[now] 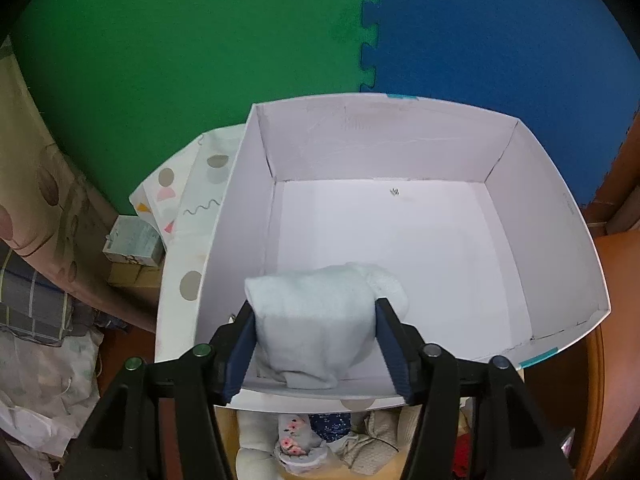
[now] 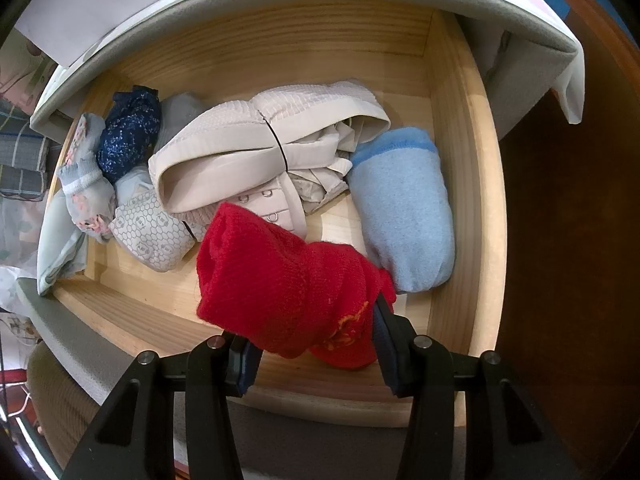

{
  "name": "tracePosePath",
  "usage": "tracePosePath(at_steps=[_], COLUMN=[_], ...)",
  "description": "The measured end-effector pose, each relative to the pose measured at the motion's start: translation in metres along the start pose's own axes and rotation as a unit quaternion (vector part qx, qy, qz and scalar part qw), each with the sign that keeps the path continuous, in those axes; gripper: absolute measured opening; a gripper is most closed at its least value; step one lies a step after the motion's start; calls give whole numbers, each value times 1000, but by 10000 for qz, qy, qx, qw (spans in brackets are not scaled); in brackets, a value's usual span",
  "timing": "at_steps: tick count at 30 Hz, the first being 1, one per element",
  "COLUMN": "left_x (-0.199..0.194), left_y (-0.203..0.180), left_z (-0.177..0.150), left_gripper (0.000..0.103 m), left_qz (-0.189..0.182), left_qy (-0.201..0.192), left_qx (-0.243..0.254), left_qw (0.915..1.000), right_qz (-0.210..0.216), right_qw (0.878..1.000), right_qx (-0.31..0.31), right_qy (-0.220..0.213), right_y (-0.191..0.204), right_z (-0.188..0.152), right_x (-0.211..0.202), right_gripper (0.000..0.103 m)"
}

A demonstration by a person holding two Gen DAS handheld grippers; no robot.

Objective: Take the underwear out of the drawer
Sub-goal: 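Lift the white underwear into the white box with the left tool while the right tool grasps red underwear, then move the open left tool back over the drawer while the right tool holds the red underwear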

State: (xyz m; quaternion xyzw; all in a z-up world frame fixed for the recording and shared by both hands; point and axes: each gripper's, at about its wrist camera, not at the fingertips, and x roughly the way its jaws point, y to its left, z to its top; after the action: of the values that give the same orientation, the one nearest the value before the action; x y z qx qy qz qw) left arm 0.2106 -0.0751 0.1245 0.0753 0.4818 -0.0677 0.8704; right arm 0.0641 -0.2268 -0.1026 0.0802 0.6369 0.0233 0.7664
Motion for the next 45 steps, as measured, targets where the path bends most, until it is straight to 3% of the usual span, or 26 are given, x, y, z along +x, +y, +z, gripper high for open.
tracePosePath(at_steps=[10,20,32,39,45], left_x=[-34,-68,-70,-50,-22], left_y=[-6,8,44,59,62], left_z=[2,-24,-100,-148,-185], left_gripper=[60,60,60,60,60], left_qz=[-42,76,541,416,551], left_qy=[-277,-440,-459,-323,-66], left_qx=[232,324,29,-435,-608], left_qw=[9993,9985,9975,9977,9966], right_qz=[-45,-146,-244,-247,-217], right_qw=[10000,9999,9997,9996,9995], right_qx=[-27,-48,-86,-107,-133], right_qy=[18,45,18,-19,-159], right_y=[-1,2,6,7,6], right_z=[0,2,0,-1,-5], right_x=[0,0,1,-1,-6], right_gripper=[45,45,45,45,45])
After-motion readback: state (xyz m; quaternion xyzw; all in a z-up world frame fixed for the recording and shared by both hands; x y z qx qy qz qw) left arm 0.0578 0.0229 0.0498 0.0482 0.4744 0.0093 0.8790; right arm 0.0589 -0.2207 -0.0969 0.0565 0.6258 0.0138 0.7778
